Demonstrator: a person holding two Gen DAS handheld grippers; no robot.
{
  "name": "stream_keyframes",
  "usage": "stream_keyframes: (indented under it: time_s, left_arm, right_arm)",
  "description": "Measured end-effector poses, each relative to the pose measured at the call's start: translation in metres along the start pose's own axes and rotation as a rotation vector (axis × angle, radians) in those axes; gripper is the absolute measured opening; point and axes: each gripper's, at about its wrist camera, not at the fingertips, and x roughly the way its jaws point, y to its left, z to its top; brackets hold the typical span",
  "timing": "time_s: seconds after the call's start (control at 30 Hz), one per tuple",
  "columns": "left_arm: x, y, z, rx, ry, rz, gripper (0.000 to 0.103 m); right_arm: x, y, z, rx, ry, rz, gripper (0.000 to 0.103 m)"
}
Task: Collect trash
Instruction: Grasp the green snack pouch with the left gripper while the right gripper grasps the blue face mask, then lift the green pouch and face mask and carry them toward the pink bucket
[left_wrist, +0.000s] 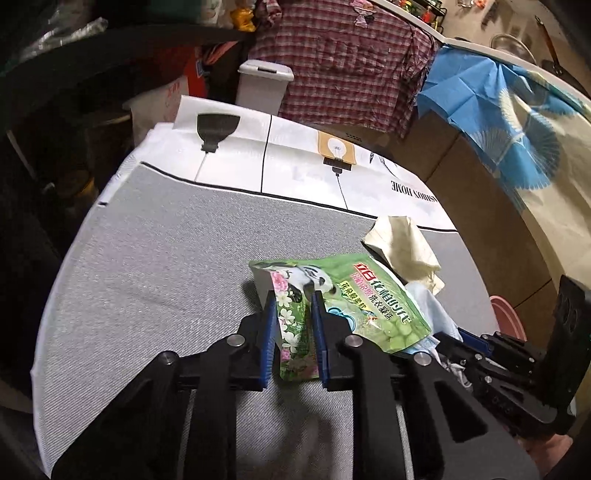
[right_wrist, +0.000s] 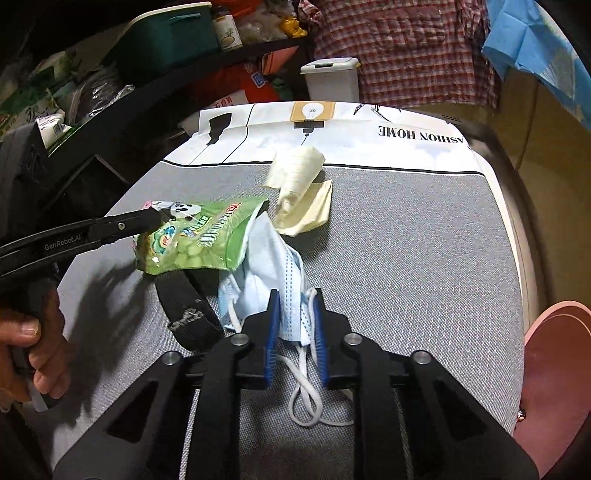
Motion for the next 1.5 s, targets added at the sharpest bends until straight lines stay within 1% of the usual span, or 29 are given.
stream_keyframes:
  time_s: [0.07, 0.13, 0.3, 0.53, 0.7, 1.0, 1.17, 1.3, 1.5]
  left_arm:
    - [-0.007, -0.003, 0.000, 0.021, -0.015, 0.029, 0.015]
    - [-0.016, -0.007, 0.000, 0.036, -0.030, 0.042, 0.014]
    - [-0.040, -0.017, 0.000, 0.066, -0.076, 0.059, 0.012]
    - [-0.068, -0.033, -0.008, 0.108, -0.120, 0.092, 0.008]
    - [-0.091, -0.043, -0.011, 0.121, -0.159, 0.101, 0.002]
    - [-0.123, -0.061, -0.020, 0.167, -0.211, 0.117, 0.001]
    - [-0.141, -0.066, -0.025, 0.162, -0.238, 0.121, 0.001]
    - [-0.150, -0.072, -0.032, 0.175, -0.256, 0.138, 0.001]
    - [-0.162, -0.080, -0.040, 0.168, -0.270, 0.134, 0.001]
  right_arm:
    - [-0.003, 0.000, -0.001, -0.002, -0.005, -0.005, 0.013]
    - [-0.009, 0.001, -0.003, -0.003, -0.013, -0.007, 0.010]
    - [-0.022, -0.002, -0.006, 0.007, -0.029, -0.027, 0.007]
    - [-0.048, -0.006, -0.008, 0.031, -0.067, -0.043, 0.006]
    - [-0.068, -0.003, -0.011, 0.033, -0.094, -0.058, 0.006]
    - [-0.100, 0.001, -0.017, 0.027, -0.133, -0.073, 0.006]
    - [-0.122, 0.002, -0.022, 0.020, -0.157, -0.082, 0.006]
    - [-0.136, 0.005, -0.025, 0.013, -0.173, -0.089, 0.006]
    - [-0.153, 0.011, -0.031, -0.012, -0.191, -0.102, 0.006]
